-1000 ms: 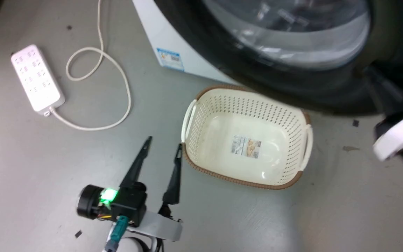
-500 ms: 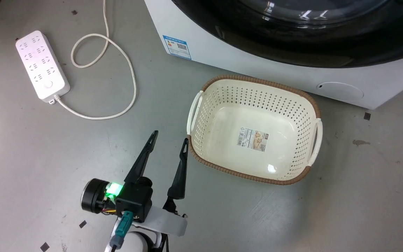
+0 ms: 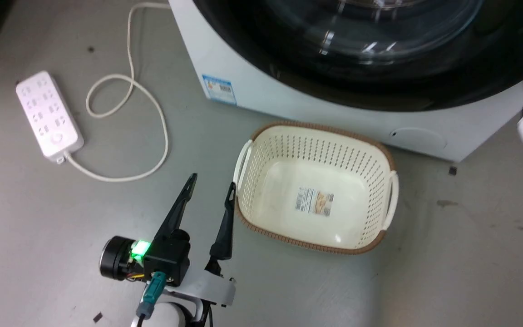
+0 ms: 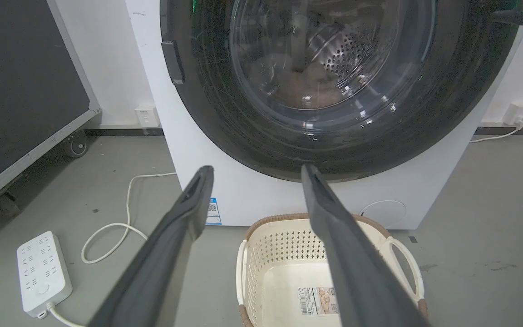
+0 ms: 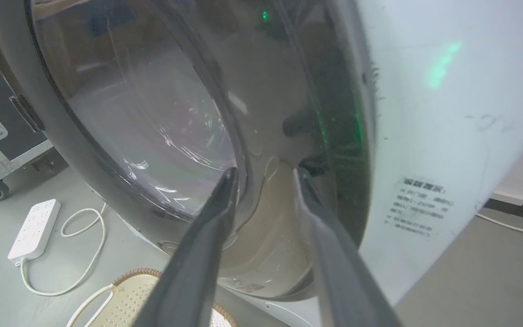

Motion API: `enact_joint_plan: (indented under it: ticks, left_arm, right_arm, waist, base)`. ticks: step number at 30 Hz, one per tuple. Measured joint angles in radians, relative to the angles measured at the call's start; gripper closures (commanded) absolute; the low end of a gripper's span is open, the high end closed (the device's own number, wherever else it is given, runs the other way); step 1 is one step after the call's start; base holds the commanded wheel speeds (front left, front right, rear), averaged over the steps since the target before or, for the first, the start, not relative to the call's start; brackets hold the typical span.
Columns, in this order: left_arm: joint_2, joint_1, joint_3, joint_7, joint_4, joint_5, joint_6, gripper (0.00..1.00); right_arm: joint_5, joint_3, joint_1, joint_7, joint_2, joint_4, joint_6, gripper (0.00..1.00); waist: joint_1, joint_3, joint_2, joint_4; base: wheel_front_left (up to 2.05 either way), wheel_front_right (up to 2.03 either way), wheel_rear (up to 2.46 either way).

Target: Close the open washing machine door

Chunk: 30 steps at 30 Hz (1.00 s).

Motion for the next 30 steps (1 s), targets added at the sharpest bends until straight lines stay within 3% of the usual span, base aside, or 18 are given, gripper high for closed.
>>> enact_joint_plan:
  ticks: [6, 14, 16, 20, 21, 22, 24, 30]
  left_arm:
    - [0.002, 0.025, 0.025, 0.000, 0.036, -0.018, -0.014, 0.00]
    - [0.017, 0.074, 0.062, 0.000, 0.062, -0.035, -0.019, 0.00]
    - [0.022, 0.089, 0.072, 0.000, 0.066, -0.039, -0.019, 0.00]
    - [0.026, 0.135, 0.089, 0.000, 0.066, -0.051, -0.026, 0.00]
    - [0.026, 0.135, 0.089, 0.000, 0.066, -0.051, -0.026, 0.00]
    - [0.028, 0.149, 0.093, 0.000, 0.066, -0.051, -0.028, 0.00]
    - [0.027, 0.156, 0.096, 0.000, 0.067, -0.051, -0.032, 0.00]
    - [0.023, 0.166, 0.106, 0.000, 0.075, -0.073, -0.044, 0.00]
  right_arm:
    - [-0.002, 0.044, 0.167, -0.089, 0.015, -0.074, -0.001, 0.00]
    - [-0.073, -0.043, 0.423, -0.136, 0.078, -0.253, -0.001, 0.00]
    - [-0.113, -0.093, 0.501, -0.140, 0.108, -0.315, -0.001, 0.00]
    - [-0.202, -0.219, 0.675, -0.143, 0.229, -0.463, -0.001, 0.00]
    - [-0.202, -0.219, 0.675, -0.143, 0.229, -0.463, -0.001, 0.00]
    - [-0.239, -0.254, 0.744, -0.141, 0.282, -0.506, -0.001, 0.00]
    - [-0.272, -0.270, 0.808, -0.140, 0.323, -0.545, -0.001, 0.00]
    - [-0.336, -0.273, 0.909, -0.133, 0.367, -0.601, -0.001, 0.00]
  waist:
    - [-0.0001, -0.092, 0.0000, -0.029]
    - [-0.0002, -0.203, 0.0000, -0.078]
    - [-0.0003, -0.229, 0.0000, -0.095]
    - [-0.0002, -0.279, 0.0000, -0.136]
    - [-0.0002, -0.279, 0.0000, -0.136]
    - [-0.0003, -0.296, -0.0001, -0.147]
    - [-0.0003, -0.306, 0.0000, -0.155]
    - [-0.0001, -0.313, 0.0000, -0.165]
  base:
    - [0.00, 0.00, 0.00]
    - [0.00, 0.00, 0.00]
    - [0.00, 0.00, 0.00]
    - [0.00, 0.00, 0.00]
    - [0.00, 0.00, 0.00]
    - [0.00, 0.00, 0.00]
    - [0.00, 0.00, 0.00]
    - [0.00, 0.00, 0.00]
